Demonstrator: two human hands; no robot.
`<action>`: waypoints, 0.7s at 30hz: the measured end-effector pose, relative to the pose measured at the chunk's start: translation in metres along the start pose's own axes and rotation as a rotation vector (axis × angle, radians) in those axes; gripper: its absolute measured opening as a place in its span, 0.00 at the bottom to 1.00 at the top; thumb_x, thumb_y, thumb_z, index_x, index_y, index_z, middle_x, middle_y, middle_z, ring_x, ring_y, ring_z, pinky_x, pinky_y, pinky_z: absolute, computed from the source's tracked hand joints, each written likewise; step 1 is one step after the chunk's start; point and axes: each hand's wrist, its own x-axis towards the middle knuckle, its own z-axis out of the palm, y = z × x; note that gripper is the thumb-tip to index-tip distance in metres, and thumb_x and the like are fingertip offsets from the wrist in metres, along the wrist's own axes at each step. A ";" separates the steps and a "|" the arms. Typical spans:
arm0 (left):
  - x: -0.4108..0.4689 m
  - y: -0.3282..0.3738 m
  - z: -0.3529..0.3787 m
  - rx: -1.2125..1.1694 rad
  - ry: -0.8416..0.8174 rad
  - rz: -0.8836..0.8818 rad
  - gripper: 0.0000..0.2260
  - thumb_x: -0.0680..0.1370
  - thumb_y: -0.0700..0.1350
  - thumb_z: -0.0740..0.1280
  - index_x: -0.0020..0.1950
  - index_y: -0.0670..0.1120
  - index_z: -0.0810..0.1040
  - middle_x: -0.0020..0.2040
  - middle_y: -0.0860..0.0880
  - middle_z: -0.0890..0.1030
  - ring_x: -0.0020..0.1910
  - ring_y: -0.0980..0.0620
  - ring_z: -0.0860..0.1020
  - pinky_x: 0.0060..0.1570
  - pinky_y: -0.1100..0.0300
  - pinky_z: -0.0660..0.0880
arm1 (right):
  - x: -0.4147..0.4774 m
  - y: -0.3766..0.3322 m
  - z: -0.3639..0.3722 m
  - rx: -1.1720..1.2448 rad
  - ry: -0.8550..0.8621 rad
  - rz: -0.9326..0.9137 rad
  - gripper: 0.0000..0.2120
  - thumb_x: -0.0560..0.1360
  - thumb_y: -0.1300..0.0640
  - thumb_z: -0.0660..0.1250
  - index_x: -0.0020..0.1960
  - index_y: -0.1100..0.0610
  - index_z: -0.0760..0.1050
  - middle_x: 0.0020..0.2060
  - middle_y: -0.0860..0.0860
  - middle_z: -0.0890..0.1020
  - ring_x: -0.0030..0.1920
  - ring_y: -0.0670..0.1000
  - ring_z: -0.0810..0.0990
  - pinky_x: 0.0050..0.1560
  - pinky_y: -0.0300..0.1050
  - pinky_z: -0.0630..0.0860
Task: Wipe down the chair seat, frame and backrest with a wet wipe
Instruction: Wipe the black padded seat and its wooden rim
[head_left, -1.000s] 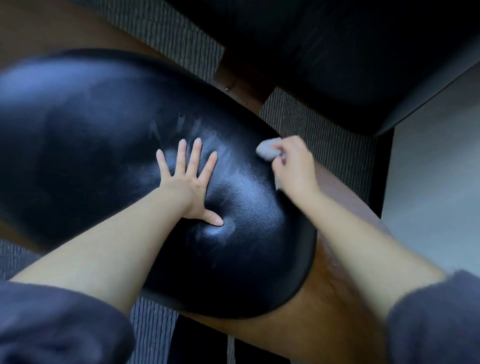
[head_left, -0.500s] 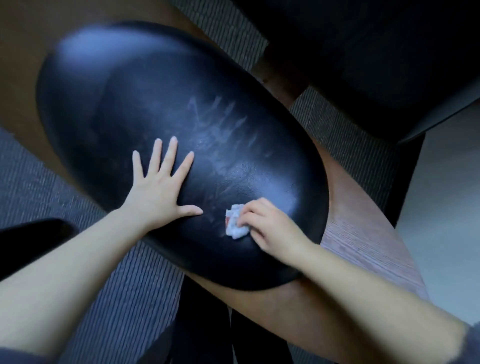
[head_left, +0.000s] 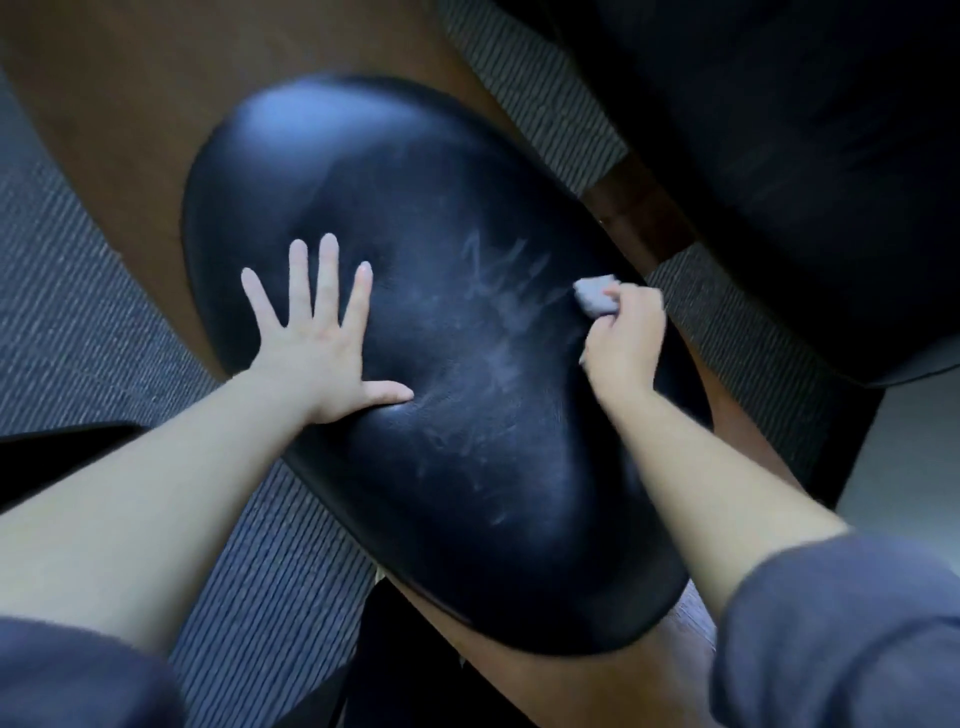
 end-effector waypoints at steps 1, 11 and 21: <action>0.001 0.001 0.000 -0.005 -0.029 -0.002 0.57 0.63 0.81 0.47 0.71 0.46 0.22 0.68 0.38 0.18 0.71 0.34 0.24 0.65 0.25 0.38 | 0.013 -0.008 0.008 -0.020 0.043 0.169 0.19 0.68 0.68 0.53 0.51 0.59 0.77 0.52 0.58 0.75 0.50 0.61 0.74 0.53 0.53 0.74; 0.006 0.000 -0.014 -0.042 -0.232 -0.020 0.56 0.65 0.81 0.50 0.63 0.47 0.15 0.62 0.39 0.13 0.60 0.37 0.15 0.63 0.25 0.32 | 0.035 -0.043 0.034 0.094 -0.056 -0.119 0.18 0.65 0.70 0.56 0.48 0.61 0.80 0.49 0.58 0.81 0.52 0.59 0.78 0.57 0.48 0.72; 0.006 0.001 -0.018 -0.052 -0.276 -0.026 0.55 0.65 0.80 0.49 0.60 0.46 0.13 0.60 0.38 0.12 0.61 0.35 0.15 0.62 0.25 0.32 | -0.010 -0.064 0.035 0.257 -0.224 -0.373 0.17 0.66 0.74 0.56 0.39 0.59 0.80 0.40 0.45 0.80 0.48 0.40 0.78 0.52 0.39 0.74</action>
